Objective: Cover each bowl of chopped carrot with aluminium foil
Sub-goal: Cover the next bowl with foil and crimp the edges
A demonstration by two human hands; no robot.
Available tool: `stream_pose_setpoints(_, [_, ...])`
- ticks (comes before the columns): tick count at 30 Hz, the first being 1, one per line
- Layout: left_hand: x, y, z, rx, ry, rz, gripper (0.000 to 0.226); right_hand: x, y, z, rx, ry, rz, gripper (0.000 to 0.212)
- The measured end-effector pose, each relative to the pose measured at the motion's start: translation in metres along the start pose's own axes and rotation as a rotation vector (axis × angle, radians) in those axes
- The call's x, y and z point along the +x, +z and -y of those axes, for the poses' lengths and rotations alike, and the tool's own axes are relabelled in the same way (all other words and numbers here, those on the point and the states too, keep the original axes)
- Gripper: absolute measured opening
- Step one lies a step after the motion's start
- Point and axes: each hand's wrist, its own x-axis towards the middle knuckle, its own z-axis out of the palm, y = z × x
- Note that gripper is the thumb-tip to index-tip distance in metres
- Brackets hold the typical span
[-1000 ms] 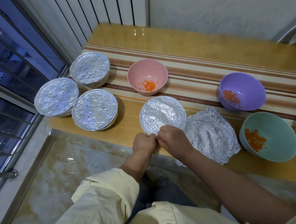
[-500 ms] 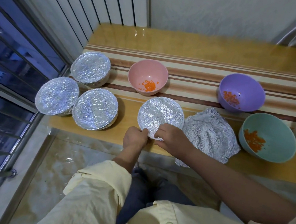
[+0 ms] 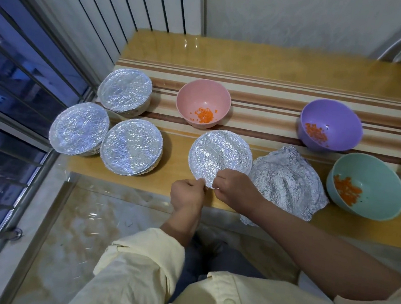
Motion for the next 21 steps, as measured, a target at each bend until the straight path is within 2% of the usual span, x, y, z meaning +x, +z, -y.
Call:
stream_pose_setpoints(3, [0.008, 0.003, -0.001, -0.05, -0.051, -0.001, 0.028, 0.002, 0.0, 0.001, -0.012, 0.008, -0.015, 0.025])
stream_pose_setpoints(7, [0.007, 0.003, 0.002, -0.061, -0.051, 0.056, 0.042, 0.001, 0.0, 0.003, -0.021, 0.02, -0.019, 0.025])
stream_pose_setpoints(10, [0.004, 0.005, 0.001, -0.054, -0.034, 0.055, 0.024, 0.0, 0.003, 0.003, -0.025, 0.023, -0.016, 0.027])
stream_pose_setpoints(18, [0.015, 0.009, 0.006, -0.086, -0.087, 0.092, 0.031, 0.003, 0.002, 0.006, -0.02, 0.033, -0.036, 0.023])
stream_pose_setpoints(21, [0.024, 0.012, 0.014, -0.073, -0.064, 0.073, 0.019, 0.003, 0.005, 0.005, -0.003, 0.032, -0.051, 0.021])
